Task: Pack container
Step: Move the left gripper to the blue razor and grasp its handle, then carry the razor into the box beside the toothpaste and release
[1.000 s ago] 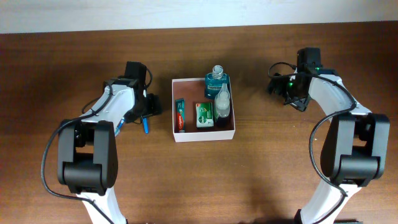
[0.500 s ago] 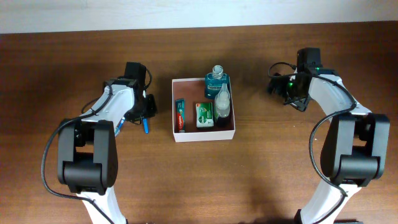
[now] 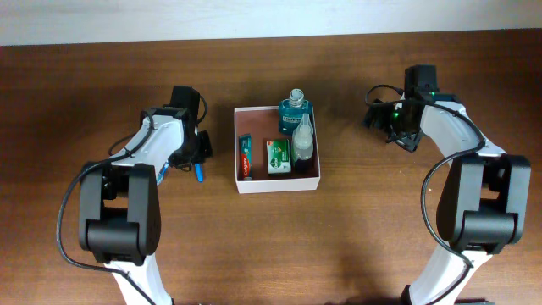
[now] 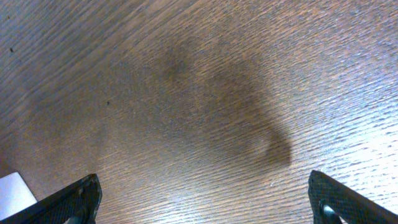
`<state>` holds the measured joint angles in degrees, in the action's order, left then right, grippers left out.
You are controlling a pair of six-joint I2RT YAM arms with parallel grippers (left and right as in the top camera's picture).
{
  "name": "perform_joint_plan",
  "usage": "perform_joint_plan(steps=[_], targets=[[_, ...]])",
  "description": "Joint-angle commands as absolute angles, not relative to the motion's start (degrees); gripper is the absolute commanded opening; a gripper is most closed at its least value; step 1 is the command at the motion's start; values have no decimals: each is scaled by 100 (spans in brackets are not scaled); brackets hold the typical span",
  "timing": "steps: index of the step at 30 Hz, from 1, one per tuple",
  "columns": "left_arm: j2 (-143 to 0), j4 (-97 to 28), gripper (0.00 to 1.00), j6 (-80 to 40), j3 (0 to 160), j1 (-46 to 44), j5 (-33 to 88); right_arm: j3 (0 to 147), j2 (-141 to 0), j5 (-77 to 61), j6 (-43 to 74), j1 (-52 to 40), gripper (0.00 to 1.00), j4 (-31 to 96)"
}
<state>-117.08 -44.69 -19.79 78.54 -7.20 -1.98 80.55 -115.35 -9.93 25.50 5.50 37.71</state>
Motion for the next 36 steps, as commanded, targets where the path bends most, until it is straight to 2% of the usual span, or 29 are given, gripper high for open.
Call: perform_joint_plan(steps=[1, 14, 23, 30, 36], targets=[[-11909, -4506, 3, -1966, 7800, -707, -303, 8044, -11579, -939, 2530, 569, 99, 3771], [-11430, -5199, 1, -1968, 8385, -720, -148, 8044, -11579, -939, 2530, 569, 99, 3771], [-10149, -5282, 1, -1966, 8493, -816, 1269, 8044, -11579, -939, 2530, 569, 99, 3769], [-9467, -5271, 0, -1968, 8493, -1238, 1529, 8044, -11579, -939, 2530, 569, 99, 3771], [-9487, -5225, 1, -1968, 8479, -1824, 1509, 8044, -11579, -939, 2530, 569, 99, 3771]])
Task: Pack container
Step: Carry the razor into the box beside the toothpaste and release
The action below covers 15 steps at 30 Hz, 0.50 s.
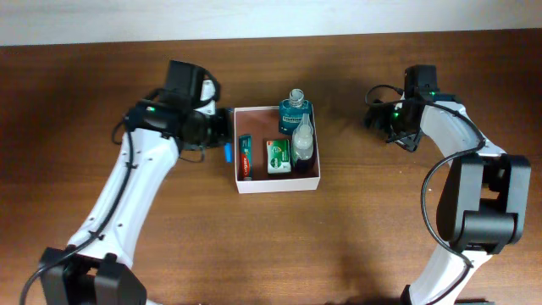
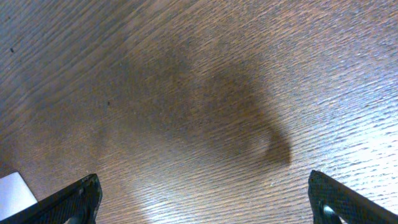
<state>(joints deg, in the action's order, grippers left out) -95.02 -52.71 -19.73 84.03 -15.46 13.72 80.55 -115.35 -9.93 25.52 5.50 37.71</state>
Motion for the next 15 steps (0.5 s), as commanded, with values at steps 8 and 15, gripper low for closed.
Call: perform_joint_plan(steps=[8, 15], targets=[[-9605, -4989, 1, -1973, 8477, -2200, 1352, 8044, -11579, -939, 2530, 569, 99, 3771], [-9605, -4890, 78, -1992, 8477, -2198, 1354, 8044, -11579, -939, 2530, 569, 99, 3771]])
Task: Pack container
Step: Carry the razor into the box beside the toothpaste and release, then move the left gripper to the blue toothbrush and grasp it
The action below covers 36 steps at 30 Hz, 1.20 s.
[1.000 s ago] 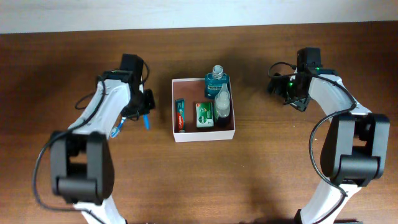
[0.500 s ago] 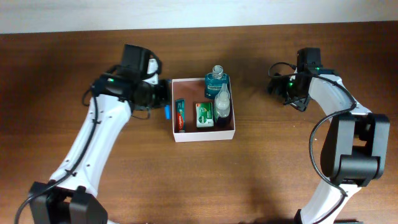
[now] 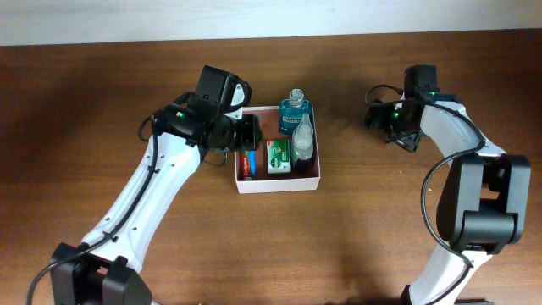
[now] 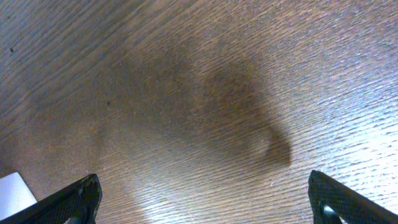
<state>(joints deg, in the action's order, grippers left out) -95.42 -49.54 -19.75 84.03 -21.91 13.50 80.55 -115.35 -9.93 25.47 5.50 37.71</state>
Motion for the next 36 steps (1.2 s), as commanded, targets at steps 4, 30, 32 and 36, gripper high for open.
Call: perform_joint_plan(steps=[4, 30, 32, 36], targets=[[-9605, -4803, 86, -1988, 8479, -2182, 1350, 8044, -11579, -939, 2530, 569, 99, 3771], [-10134, -5280, 99, -1476, 8436, 71, 169, 8044, -11579, -939, 2530, 569, 99, 3771], [-10337, -5275, 99, -1170, 8436, 49, 165, 8044, -11579, -939, 2530, 569, 99, 3771], [-10825, -5186, 95, -580, 8436, 60, 163, 8044, -11579, -939, 2530, 569, 99, 3771]])
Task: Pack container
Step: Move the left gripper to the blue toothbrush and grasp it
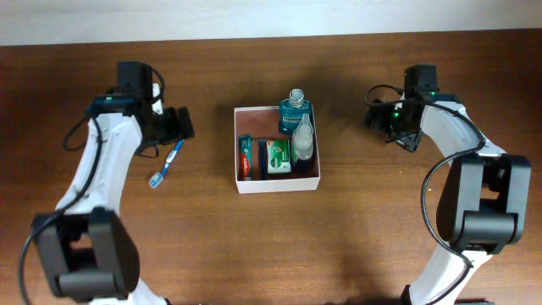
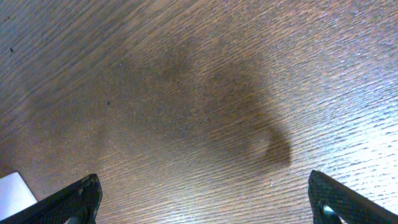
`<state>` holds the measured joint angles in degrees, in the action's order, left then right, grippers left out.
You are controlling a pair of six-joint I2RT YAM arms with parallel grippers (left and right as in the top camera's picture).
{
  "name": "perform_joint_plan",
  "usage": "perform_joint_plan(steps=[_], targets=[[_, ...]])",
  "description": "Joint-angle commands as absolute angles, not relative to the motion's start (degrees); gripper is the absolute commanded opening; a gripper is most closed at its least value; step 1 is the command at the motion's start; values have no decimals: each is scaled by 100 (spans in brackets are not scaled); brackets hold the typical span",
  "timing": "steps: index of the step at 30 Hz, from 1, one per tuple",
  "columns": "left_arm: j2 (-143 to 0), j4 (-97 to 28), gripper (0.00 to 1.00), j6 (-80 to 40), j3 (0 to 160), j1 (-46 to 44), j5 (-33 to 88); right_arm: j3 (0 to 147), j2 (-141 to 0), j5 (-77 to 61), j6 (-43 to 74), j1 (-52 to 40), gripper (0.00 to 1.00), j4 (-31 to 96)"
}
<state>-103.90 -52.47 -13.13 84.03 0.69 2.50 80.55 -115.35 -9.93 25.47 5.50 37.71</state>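
The white box (image 1: 315, 180) sits mid-table and holds a teal bottle (image 1: 295, 110), a clear dropper bottle (image 1: 303, 140), a green soap box (image 1: 279, 156) and a red toothpaste tube (image 1: 245, 158). A blue toothbrush (image 1: 167, 163) lies slanted on the table left of the box. My left gripper (image 1: 179, 125) is just above the brush's upper end, and its jaws are not clear from overhead. My right gripper (image 1: 383, 119) (image 2: 208, 200) hangs open over bare wood right of the box, fingertips (image 2: 81, 198) wide apart.
The brown wooden table (image 1: 381, 220) runs to a pale wall strip at the far edge. A white corner (image 2: 11, 194) shows at the lower left of the right wrist view.
My left gripper was over the left side of the box with a blue piece showing under it. Now it is far left of the box, with the toothbrush on the table. The right arm is unchanged.
My left gripper was left of the box with a short blue piece below it. Then it was at the box's left wall, then over the box. Now it is back at the left and the whole toothbrush lies on the table. My right gripper stayed open in place.
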Motion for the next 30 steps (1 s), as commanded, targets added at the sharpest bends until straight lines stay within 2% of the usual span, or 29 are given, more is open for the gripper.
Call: perform_joint_plan(steps=[1, 4, 7, 10, 14, 15, 17, 21, 27, 30], targets=[[-10958, -5148, 93, -497, 8436, 60, 165, 8044, -11579, -939, 2530, 569, 99, 3771], [-11349, -5100, 89, -320, 8436, 60, 165, 8044, -11579, -939, 2530, 569, 99, 3771], [-11769, -5107, 76, -311, 8436, 60, 165, 8044, -11579, -939, 2530, 569, 99, 3771], [-12090, -5137, 57, -314, 8436, 58, 167, 8044, -11579, -939, 2530, 569, 99, 3771], [-12178, -5223, 42, -311, 8436, 64, 167, 8044, -11579, -939, 2530, 569, 99, 3771], [-12178, -5260, 30, -311, 8436, 64, 167, 8044, -11579, -939, 2530, 569, 99, 3771], [-12175, -5325, 18, -311, 8438, 64, 167, 8044, -11579, -939, 2530, 569, 99, 3771], [-12175, -5369, 12, -311, 8438, 64, 167, 8044, -11579, -939, 2530, 569, 99, 3771], [-12171, -5371, 8, -316, 8449, 64, 217, 8044, -11579, -939, 2530, 569, 99, 3771], [-12171, -5437, 1, -316, 8525, 64, 340, 8044, -11579, -939, 2530, 569, 99, 3771]])
